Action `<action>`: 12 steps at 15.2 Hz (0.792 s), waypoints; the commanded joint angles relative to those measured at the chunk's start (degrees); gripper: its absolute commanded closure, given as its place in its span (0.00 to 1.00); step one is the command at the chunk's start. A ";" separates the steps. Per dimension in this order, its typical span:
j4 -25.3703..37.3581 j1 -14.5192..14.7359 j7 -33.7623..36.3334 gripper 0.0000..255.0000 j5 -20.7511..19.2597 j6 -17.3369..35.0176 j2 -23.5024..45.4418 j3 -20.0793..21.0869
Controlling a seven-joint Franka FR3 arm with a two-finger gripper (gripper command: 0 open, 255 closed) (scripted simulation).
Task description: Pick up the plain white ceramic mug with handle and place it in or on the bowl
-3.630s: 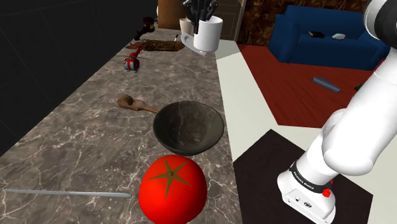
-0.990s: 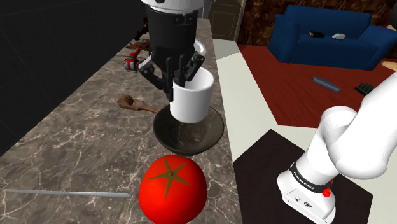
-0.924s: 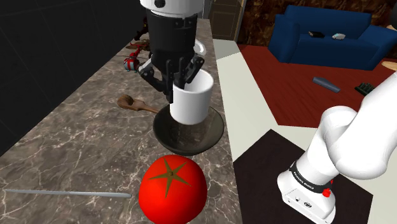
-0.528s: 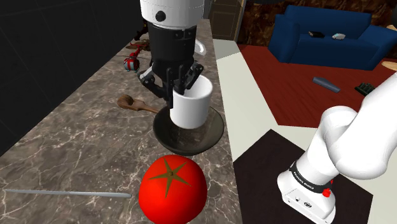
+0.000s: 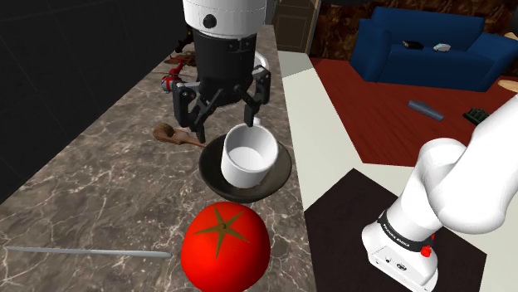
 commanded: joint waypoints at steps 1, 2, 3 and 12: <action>0.00 0.00 0.00 0.00 0.00 0.00 0.00 0.00; 2.27 0.01 0.09 0.00 -0.13 -1.97 0.33 0.09; 4.65 0.04 0.22 0.00 -0.29 -3.97 0.76 0.22; 9.20 0.11 0.52 0.00 -0.70 -7.61 1.78 0.51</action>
